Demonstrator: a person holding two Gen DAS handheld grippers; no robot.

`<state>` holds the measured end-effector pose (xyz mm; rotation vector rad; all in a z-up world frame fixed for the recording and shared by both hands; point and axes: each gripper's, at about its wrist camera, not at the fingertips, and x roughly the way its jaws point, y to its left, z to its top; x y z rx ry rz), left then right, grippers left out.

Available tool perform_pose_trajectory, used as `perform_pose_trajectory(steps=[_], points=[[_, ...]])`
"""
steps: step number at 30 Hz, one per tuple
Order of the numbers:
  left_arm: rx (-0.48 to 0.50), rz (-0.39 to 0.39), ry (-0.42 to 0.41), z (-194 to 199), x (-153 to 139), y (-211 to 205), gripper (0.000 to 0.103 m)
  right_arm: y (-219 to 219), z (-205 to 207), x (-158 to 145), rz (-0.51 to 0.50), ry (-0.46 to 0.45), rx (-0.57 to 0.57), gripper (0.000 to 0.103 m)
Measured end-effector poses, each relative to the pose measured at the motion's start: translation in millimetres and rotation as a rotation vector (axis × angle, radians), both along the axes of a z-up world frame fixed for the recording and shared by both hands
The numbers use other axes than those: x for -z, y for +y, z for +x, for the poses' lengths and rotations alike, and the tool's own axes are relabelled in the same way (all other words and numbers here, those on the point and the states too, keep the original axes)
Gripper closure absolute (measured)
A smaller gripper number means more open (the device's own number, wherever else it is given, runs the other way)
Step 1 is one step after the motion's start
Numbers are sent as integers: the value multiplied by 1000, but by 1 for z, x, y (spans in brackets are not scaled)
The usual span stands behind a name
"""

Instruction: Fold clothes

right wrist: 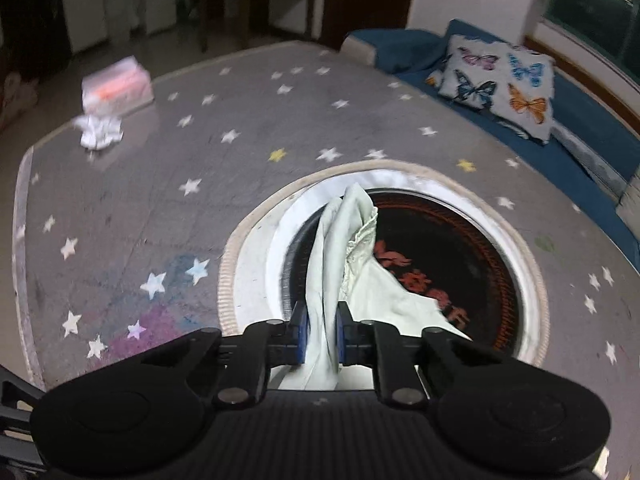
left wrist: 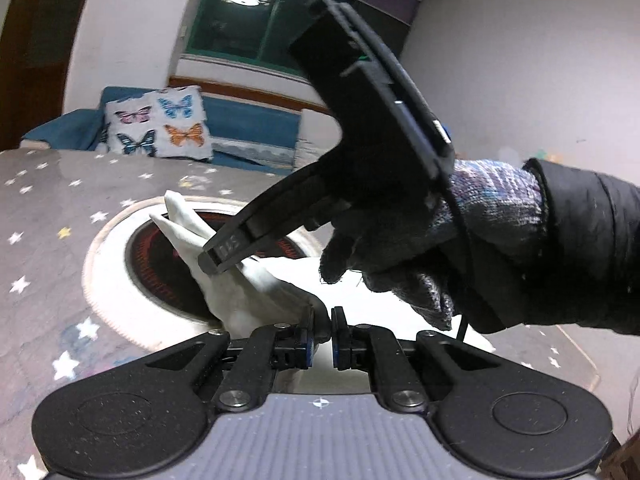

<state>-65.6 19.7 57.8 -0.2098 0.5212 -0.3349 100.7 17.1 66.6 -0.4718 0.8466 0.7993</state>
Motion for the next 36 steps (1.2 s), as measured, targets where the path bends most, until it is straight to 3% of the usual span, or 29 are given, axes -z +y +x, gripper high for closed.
perform_pose_trajectory(steps=[11, 14, 16, 22, 28, 33, 36], points=[[264, 12, -79, 16, -23, -84, 99, -133, 17, -23, 204, -16, 245, 95], [320, 41, -58, 23, -15, -111, 99, -169, 22, -28, 258, -19, 311, 96], [346, 44, -30, 24, -9, -120, 98, -189, 23, -16, 270, 0, 353, 96], [325, 100, 13, 25, 2, -119, 97, -234, 24, 27, 304, 73, 451, 96], [259, 124, 72, 39, 14, -100, 97, -253, 26, 44, 379, 104, 487, 97], [251, 134, 85, 43, 15, -88, 97, -257, 22, 39, 421, 96, 495, 101], [265, 134, 73, 37, 11, -89, 96, -266, 14, 18, 440, 43, 492, 103]])
